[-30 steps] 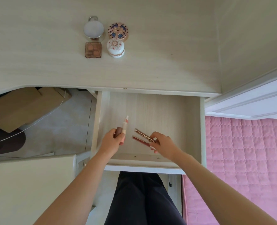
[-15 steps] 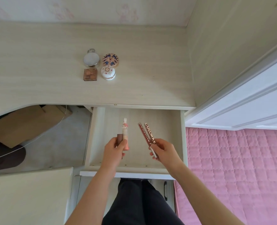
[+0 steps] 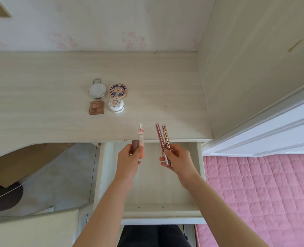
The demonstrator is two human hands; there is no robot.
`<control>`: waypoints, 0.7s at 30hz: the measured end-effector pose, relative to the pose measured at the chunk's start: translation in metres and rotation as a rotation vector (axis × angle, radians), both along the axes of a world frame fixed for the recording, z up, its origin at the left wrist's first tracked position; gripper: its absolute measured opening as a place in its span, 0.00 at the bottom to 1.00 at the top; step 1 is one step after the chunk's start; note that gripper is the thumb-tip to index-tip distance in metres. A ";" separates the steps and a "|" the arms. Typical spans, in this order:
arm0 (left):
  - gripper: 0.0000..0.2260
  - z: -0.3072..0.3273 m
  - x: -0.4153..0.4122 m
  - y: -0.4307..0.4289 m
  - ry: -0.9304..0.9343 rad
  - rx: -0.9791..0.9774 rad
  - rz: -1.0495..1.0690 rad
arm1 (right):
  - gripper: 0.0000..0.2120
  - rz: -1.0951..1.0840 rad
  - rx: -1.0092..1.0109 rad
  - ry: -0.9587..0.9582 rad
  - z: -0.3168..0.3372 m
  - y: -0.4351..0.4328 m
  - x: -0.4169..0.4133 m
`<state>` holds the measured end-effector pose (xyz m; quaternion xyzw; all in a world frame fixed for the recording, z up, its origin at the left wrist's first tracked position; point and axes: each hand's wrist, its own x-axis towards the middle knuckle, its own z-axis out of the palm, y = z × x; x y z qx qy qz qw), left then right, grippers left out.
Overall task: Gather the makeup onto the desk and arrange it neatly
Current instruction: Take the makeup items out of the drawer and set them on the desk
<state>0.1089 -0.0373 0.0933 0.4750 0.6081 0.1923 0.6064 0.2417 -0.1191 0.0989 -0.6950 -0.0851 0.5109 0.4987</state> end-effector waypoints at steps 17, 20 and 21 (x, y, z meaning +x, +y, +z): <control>0.07 -0.038 0.078 0.135 0.301 0.211 -0.190 | 0.05 -0.062 -0.227 -0.013 -0.024 0.155 0.043; 0.07 -0.046 0.088 0.143 0.310 0.228 -0.180 | 0.04 -0.049 -0.260 -0.061 -0.031 0.170 0.047; 0.07 -0.048 0.091 0.145 0.314 0.235 -0.174 | 0.05 -0.046 -0.274 -0.078 -0.033 0.173 0.047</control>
